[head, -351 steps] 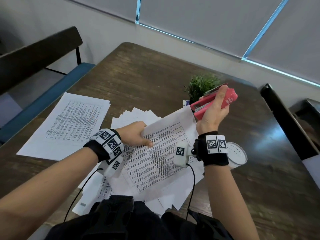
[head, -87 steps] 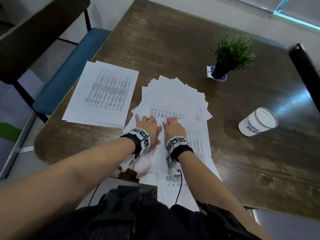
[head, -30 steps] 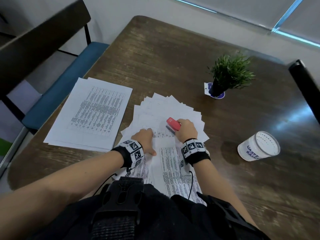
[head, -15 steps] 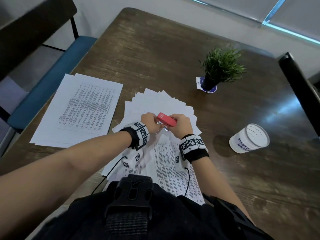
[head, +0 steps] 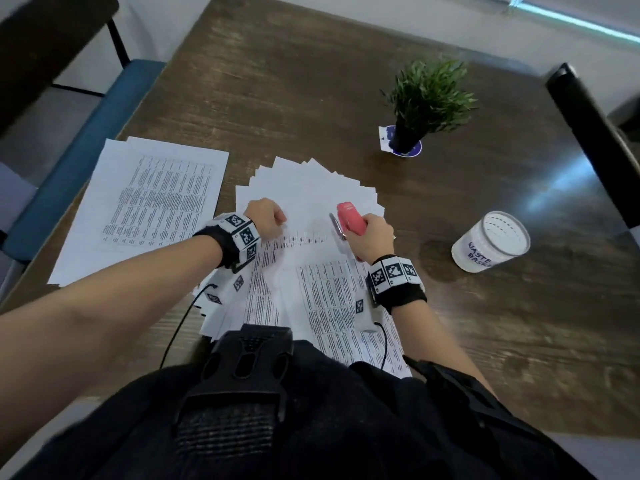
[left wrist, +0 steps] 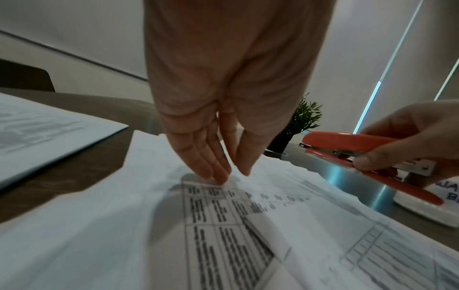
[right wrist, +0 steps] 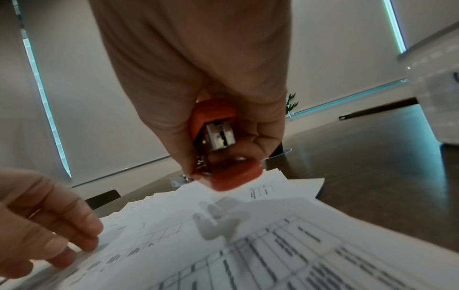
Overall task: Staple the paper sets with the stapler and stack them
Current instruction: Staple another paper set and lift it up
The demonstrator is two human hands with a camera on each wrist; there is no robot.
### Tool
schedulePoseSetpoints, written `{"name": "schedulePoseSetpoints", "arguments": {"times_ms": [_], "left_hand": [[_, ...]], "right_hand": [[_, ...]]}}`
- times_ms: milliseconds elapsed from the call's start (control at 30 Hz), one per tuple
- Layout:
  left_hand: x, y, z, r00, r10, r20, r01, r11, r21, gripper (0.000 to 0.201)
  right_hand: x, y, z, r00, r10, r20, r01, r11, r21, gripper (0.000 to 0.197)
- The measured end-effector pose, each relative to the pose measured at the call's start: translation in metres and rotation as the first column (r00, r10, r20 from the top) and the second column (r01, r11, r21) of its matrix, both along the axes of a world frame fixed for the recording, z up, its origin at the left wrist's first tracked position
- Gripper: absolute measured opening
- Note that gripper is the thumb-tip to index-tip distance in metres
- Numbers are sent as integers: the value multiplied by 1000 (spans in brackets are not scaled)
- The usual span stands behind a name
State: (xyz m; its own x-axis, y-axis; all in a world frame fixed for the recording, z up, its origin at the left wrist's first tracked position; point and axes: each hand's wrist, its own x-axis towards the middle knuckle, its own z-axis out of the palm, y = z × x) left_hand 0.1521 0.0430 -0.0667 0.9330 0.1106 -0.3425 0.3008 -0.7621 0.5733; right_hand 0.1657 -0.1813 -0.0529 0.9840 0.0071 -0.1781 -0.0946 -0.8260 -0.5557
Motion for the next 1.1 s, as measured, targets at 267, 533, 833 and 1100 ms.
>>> {"name": "schedulePoseSetpoints", "arguments": {"times_ms": [267, 533, 833, 1100], "left_hand": [[-43, -19, -4, 962, -245, -121, 267, 936, 228, 79], [-51, -38, -2, 953, -179, -244, 238, 941, 242, 45], [-56, -46, 1, 965, -84, -249, 155, 947, 283, 96], [-53, -45, 6, 941, -206, -268, 272, 932, 240, 63]], "right_hand": [[-29, 7, -14, 979, 42, -197, -56, 996, -65, 36], [-52, -6, -15, 978, 26, -207, -41, 997, -69, 38], [-69, -18, -13, 980, -24, -195, 20, 1000, -23, 35], [-79, -22, -15, 984, -21, -178, 16, 999, -33, 35]]}}
